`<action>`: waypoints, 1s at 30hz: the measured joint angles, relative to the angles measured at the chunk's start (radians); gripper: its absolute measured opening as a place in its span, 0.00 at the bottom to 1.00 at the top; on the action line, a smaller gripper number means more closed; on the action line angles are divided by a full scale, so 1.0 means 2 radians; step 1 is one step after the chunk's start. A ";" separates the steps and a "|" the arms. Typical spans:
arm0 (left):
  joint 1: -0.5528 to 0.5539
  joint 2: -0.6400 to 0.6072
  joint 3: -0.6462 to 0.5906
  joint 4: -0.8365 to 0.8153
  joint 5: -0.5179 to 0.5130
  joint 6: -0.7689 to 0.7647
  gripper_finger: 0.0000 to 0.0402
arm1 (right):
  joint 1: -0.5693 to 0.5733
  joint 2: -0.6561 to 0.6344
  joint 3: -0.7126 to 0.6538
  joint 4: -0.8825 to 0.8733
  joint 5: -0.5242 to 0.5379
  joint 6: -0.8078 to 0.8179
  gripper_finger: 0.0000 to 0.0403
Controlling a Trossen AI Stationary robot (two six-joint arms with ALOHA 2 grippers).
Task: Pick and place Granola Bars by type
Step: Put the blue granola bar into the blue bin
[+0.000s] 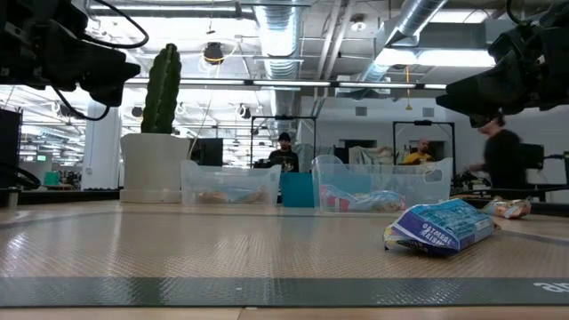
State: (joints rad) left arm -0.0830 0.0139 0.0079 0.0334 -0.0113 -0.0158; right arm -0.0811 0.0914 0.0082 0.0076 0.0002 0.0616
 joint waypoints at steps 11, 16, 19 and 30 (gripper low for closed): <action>0.000 0.000 0.000 0.000 0.000 -0.001 0.34 | 0.000 0.000 0.000 0.012 0.000 0.041 0.42; 0.000 0.000 -0.001 0.000 0.000 0.004 0.34 | 0.004 0.000 0.000 0.036 0.013 0.208 0.42; 0.000 0.000 -0.001 0.000 0.000 0.004 0.34 | 0.003 0.000 0.000 0.044 0.021 0.233 0.42; 0.000 0.000 -0.001 0.000 0.000 -0.001 0.34 | 0.004 0.021 0.050 -0.072 0.013 0.279 0.42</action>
State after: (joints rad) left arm -0.0830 0.0139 0.0067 0.0330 -0.0109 -0.0173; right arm -0.0727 0.1336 0.1088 -0.1363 0.0272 0.6200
